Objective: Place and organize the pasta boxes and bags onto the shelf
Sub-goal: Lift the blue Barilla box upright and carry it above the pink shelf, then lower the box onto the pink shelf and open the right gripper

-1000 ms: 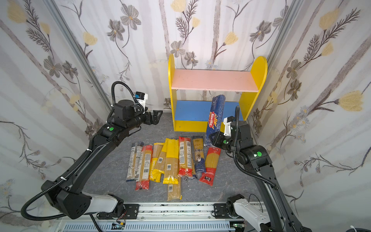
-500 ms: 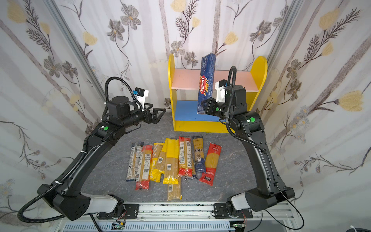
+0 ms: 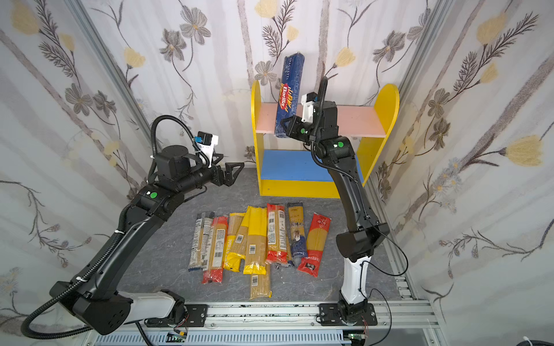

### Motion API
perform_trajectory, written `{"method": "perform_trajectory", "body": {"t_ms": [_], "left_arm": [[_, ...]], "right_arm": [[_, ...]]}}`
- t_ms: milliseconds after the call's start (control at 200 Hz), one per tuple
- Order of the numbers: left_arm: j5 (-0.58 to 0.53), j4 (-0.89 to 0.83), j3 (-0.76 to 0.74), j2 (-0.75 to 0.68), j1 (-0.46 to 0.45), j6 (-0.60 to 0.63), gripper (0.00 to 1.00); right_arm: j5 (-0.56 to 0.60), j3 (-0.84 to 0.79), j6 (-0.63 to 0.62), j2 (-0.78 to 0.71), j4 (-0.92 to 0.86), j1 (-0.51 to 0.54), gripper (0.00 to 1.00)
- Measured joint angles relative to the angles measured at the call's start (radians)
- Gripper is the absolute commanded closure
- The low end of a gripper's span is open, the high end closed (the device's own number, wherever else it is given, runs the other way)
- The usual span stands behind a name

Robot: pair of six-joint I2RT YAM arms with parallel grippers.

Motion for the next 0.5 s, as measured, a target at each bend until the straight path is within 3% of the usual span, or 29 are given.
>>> {"method": "perform_trajectory", "body": {"t_ms": [255,405,500], "left_arm": [[-0.05,0.0,-0.003,-0.011,0.008,0.034,0.0],[-0.071,0.0,-0.005,-0.011,0.012,0.044,0.0],[-0.084,0.0,-0.017,-0.015,0.012,0.055,0.0]], "right_arm": [[-0.077,0.069,0.099,0.104,0.077,0.002,0.8],[-0.124,0.073,0.147,0.136,0.145,0.002,0.52],[-0.122,0.074,0.172,0.149,0.18,-0.002,0.46]]}}
